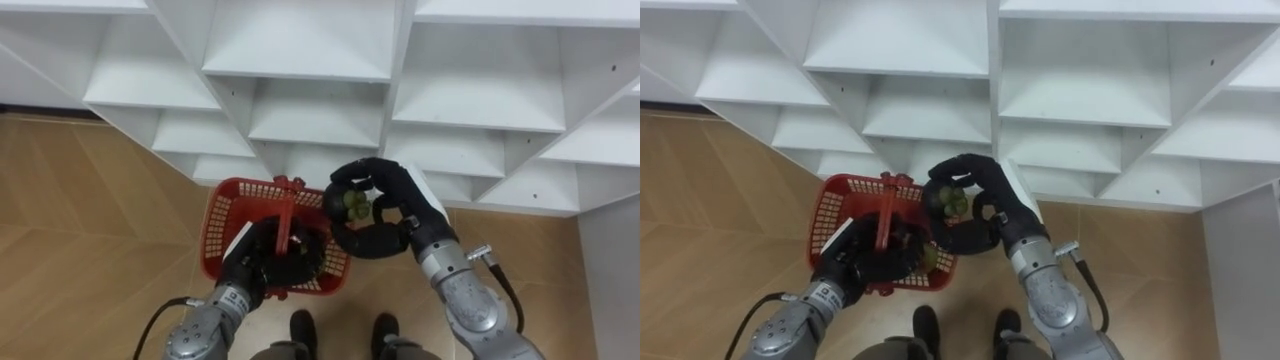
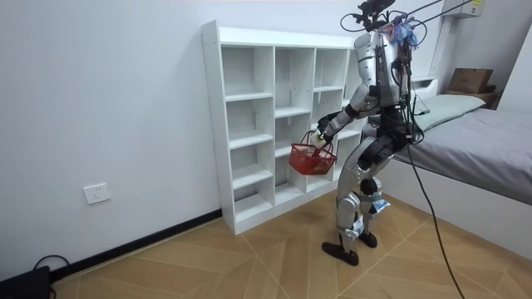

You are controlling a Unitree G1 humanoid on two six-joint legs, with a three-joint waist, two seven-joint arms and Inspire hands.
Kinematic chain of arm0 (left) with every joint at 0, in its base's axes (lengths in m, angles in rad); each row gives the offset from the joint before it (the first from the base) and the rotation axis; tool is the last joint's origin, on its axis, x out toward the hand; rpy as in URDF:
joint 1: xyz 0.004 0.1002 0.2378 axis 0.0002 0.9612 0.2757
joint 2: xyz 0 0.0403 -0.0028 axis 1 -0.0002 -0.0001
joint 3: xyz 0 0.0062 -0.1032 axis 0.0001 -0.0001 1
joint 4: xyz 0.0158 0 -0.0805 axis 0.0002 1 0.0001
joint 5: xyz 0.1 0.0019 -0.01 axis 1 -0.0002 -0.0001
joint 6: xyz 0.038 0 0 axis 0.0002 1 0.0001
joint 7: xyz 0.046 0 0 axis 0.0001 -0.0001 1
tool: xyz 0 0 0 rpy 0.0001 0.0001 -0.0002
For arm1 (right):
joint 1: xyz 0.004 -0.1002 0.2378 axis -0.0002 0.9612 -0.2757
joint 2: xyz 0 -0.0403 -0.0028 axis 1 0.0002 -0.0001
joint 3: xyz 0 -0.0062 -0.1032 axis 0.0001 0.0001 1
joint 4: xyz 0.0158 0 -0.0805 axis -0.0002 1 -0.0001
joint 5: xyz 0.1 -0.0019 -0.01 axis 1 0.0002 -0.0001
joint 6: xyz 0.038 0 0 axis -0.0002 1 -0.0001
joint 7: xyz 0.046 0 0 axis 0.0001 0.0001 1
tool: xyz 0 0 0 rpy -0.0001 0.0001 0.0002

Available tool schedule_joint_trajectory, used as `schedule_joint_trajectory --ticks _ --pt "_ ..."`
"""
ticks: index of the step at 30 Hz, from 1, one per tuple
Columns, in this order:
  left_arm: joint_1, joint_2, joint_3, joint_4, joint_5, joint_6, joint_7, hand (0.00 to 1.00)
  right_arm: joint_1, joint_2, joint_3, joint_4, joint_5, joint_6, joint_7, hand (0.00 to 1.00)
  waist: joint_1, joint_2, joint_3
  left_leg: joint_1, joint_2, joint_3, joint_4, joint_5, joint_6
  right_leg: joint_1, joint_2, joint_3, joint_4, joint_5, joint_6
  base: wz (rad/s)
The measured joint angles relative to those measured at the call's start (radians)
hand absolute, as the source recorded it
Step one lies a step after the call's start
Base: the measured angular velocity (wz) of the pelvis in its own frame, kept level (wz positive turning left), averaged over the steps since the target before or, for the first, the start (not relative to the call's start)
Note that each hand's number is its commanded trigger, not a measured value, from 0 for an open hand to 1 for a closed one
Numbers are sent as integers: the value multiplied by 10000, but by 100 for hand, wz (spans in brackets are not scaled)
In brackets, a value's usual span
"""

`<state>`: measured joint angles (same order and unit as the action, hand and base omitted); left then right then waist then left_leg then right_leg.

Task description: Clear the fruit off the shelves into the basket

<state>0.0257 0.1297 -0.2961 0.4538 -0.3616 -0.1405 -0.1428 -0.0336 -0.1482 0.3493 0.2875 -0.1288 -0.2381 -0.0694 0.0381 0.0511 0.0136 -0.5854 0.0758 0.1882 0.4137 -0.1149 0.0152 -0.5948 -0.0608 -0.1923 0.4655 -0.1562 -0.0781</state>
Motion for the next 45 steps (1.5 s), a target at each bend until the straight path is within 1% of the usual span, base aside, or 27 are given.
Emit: schedule_joint_trajectory --ticks 2,7,14,18,19,21,45 --pt "-1 -53 -1 0 0 0 -16 100 0 1 27 0 -1 2 84 100 4 1 0 0 0 -1 -4 0 0 3 -2 -9 -4 0 0 0" --pt "-1 -75 -8 0 -4 1 -66 100 0 1 139 1 0 6 183 100 4 9 5 0 1 -2 -6 0 0 6 -2 -16 -8 0 0 0" --pt "-2 -264 -11 0 -5 0 -67 100 0 0 216 1 1 7 285 100 21 50 17 0 1 -3 -13 0 -1 7 -1 -20 -12 -2 -2 0" --pt "-2 -276 -12 0 -5 0 -68 100 1 0 215 2 1 8 290 100 21 64 21 0 1 -3 -14 -1 -2 7 -2 -23 -10 -5 -5 0" --pt "-2 -284 -12 0 -5 0 -69 100 2 0 216 2 1 8 295 65 22 64 21 0 1 -3 -13 -1 -3 7 -2 -24 -9 -7 -5 0" --pt "-2 -302 -13 0 -5 0 -76 100 2 0 216 2 1 8 301 0 25 64 21 0 1 -3 -13 -3 -4 7 -3 -25 -8 -8 -6 0" --pt "5 -305 -20 1 -9 7 -214 100 14 -1 211 2 6 15 582 0 -13 57 24 -15 2 -7 -3 -10 -13 -1 -4 -29 -4 -16 -3 0"
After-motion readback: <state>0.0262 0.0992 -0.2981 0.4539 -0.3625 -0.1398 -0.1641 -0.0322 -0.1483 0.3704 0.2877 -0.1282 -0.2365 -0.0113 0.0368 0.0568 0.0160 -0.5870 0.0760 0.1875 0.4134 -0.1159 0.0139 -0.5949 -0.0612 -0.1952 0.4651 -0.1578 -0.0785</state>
